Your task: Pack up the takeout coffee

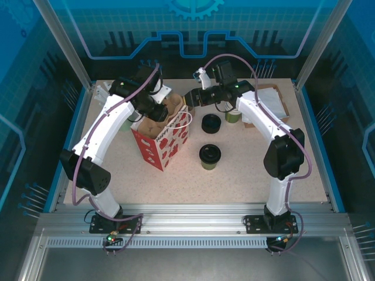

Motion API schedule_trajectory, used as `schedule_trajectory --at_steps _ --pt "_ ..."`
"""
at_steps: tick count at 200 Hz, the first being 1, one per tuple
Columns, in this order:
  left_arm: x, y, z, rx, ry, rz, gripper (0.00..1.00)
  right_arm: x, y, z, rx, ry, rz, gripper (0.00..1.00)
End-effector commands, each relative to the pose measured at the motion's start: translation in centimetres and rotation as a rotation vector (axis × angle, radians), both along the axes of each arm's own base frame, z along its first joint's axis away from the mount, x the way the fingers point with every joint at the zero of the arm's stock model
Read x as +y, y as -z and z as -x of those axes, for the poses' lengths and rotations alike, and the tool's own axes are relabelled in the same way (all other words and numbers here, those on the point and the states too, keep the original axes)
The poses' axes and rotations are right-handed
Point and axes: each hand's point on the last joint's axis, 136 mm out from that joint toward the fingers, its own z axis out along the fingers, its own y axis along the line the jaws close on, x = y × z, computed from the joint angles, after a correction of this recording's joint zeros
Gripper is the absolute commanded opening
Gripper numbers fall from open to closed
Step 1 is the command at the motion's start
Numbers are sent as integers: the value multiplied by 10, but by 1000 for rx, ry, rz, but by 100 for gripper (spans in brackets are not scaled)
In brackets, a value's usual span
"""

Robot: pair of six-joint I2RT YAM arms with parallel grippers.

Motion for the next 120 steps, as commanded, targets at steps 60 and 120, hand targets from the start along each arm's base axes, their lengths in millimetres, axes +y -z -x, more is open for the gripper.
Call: schedule_trajectory --at_steps 60,120 --pt "15 -2 18 8 -1 -34 13 -1 5 -5 -24 50 98 44" --pt "14 10 18 41 2 -44 13 3 1 -5 -35 46 96 43"
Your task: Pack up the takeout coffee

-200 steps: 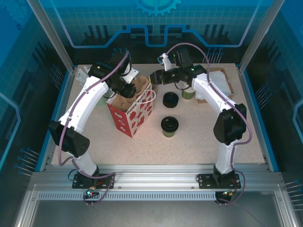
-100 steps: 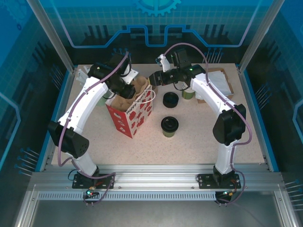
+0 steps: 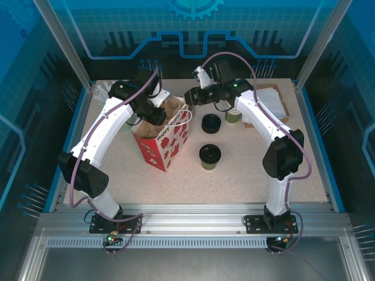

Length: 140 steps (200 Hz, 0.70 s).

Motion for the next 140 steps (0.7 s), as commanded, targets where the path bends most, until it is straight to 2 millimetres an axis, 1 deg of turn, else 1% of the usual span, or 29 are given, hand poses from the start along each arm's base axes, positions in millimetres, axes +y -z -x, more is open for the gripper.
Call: schedule_trajectory --at_steps 1,39,67,79,115,140 --pt "8 2 7 17 5 -24 13 3 4 -1 -2 0 31 43" --pt "9 5 1 26 -16 -37 13 4 0 1 -9 -2 29 43" --pt "10 9 4 41 -15 -46 13 4 -1 0 -17 3 31 43" --pt "11 7 5 37 -15 -43 13 3 -3 0 -20 6 28 43" --pt "11 0 7 15 -14 -31 13 4 1 -3 -13 15 32 43" --pt "14 6 8 28 -15 -48 13 4 -2 -4 -19 19 28 43"
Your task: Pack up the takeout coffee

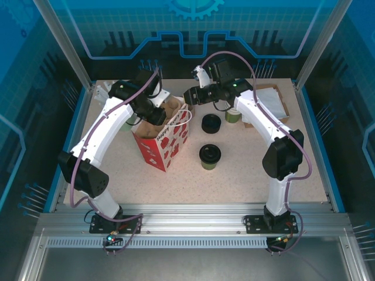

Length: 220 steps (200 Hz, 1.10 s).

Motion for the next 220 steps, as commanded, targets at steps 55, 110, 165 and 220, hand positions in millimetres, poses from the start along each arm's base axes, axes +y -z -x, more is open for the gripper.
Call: schedule_trajectory --at_steps 55,110,165,220 --pt "12 18 7 57 -27 -48 13 4 -9 1 -25 0 3 43" --pt "9 24 2 74 -41 -42 14 9 -37 13 -66 -35 -67 56" --pt "4 35 0 103 -57 -37 14 -1 -64 22 -129 -18 -68 67" --pt "-6 55 -3 124 -74 -33 15 -29 -71 33 -181 45 -7 75"
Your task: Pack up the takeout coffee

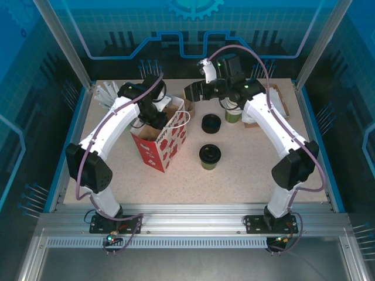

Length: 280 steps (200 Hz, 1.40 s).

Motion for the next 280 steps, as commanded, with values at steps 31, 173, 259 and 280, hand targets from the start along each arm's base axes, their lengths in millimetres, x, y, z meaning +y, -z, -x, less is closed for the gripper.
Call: schedule_trajectory --at_steps 31,173,259,280 --pt "-9 27 0 32 -43 7 15 -33 -9 19 -60 70 54 79" --pt "-26 97 25 112 -72 28 16 -70 26 39 -5 134 79 82" --pt "-34 138 26 129 -78 -1 24 -73 40 36 27 141 84 83" --pt "-35 147 27 137 -77 -5 27 -74 43 35 31 144 86 83"
